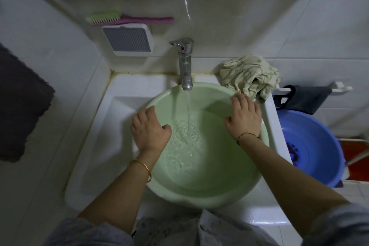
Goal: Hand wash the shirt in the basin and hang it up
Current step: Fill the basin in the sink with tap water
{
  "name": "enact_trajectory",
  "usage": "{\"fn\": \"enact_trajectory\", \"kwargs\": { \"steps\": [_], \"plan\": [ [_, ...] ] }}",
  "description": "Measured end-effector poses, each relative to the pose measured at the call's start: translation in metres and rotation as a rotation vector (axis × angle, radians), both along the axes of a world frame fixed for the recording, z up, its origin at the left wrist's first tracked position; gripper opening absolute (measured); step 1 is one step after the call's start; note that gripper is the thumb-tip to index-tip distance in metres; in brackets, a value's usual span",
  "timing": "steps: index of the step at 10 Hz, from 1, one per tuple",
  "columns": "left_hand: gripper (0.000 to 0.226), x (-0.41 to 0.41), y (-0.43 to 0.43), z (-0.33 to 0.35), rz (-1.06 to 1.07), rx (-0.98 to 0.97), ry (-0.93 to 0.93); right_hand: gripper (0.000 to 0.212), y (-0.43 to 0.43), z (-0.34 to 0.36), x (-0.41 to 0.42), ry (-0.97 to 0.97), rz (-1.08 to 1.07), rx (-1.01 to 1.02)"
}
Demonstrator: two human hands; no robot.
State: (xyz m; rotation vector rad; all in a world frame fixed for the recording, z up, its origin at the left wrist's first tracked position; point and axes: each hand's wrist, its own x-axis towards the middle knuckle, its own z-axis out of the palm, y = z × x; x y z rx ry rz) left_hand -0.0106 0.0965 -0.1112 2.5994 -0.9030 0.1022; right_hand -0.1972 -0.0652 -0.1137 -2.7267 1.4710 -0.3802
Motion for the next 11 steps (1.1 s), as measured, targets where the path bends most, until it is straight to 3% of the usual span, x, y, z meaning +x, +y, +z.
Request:
{"fn": "enact_trajectory", "kwargs": {
  "steps": [11],
  "plan": [
    [0.068, -0.0001, -0.0001, -0.0002, -0.006, 0.000, -0.003, 0.063, 0.0001, -0.0005, -0.0002, 0.020, -0.005, 0.013]
  ]
}}
